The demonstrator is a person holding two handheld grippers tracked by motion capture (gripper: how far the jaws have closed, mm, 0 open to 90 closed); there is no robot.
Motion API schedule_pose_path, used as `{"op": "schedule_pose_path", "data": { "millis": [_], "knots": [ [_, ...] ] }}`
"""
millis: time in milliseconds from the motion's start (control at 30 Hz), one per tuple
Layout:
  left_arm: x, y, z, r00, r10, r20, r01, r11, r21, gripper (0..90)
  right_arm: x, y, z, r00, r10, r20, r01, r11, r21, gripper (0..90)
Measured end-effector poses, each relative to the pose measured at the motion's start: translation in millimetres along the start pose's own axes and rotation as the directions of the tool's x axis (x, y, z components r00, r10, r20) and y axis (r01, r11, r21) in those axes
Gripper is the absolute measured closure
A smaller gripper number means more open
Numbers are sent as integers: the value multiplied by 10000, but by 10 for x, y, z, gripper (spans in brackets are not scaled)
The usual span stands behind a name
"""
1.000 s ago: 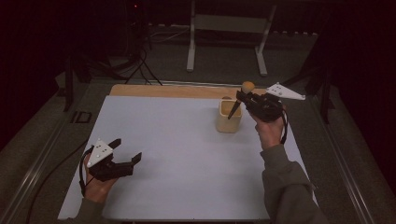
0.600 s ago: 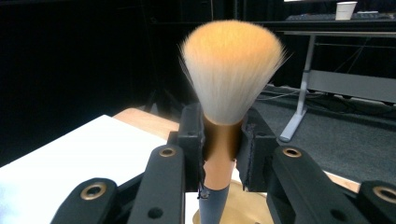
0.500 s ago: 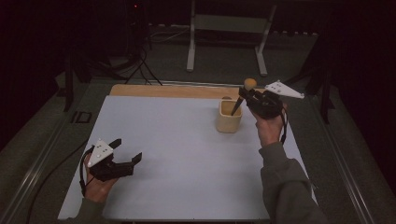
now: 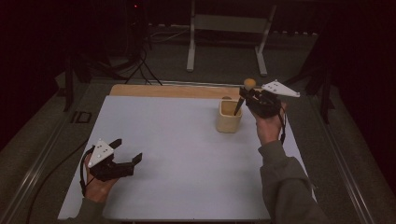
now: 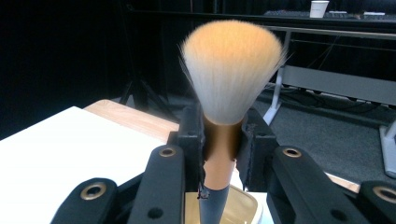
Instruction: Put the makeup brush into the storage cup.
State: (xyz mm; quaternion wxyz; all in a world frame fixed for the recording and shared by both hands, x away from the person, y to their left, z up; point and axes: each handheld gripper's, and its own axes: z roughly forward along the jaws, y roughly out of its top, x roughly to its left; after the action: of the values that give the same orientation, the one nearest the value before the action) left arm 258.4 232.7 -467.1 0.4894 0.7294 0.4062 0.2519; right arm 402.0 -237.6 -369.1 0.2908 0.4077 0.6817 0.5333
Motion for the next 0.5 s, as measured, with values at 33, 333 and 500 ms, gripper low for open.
{"op": "schedule_pose_path", "data": {
  "millis": [33,333,500],
  "knots": [
    [-1,0,0,10000,8,-3,-8,10000,1,95,2,-4,9,10000,-10,21,10,10000,21,735],
    [5,1,-6,10000,16,-9,-16,10000,-30,95,10,-66,105,9998,-126,131,121,9993,351,734],
    [6,2,-9,10000,23,-5,-23,10000,-27,95,16,-130,163,9995,-237,188,225,9978,621,731]
  ]
}}
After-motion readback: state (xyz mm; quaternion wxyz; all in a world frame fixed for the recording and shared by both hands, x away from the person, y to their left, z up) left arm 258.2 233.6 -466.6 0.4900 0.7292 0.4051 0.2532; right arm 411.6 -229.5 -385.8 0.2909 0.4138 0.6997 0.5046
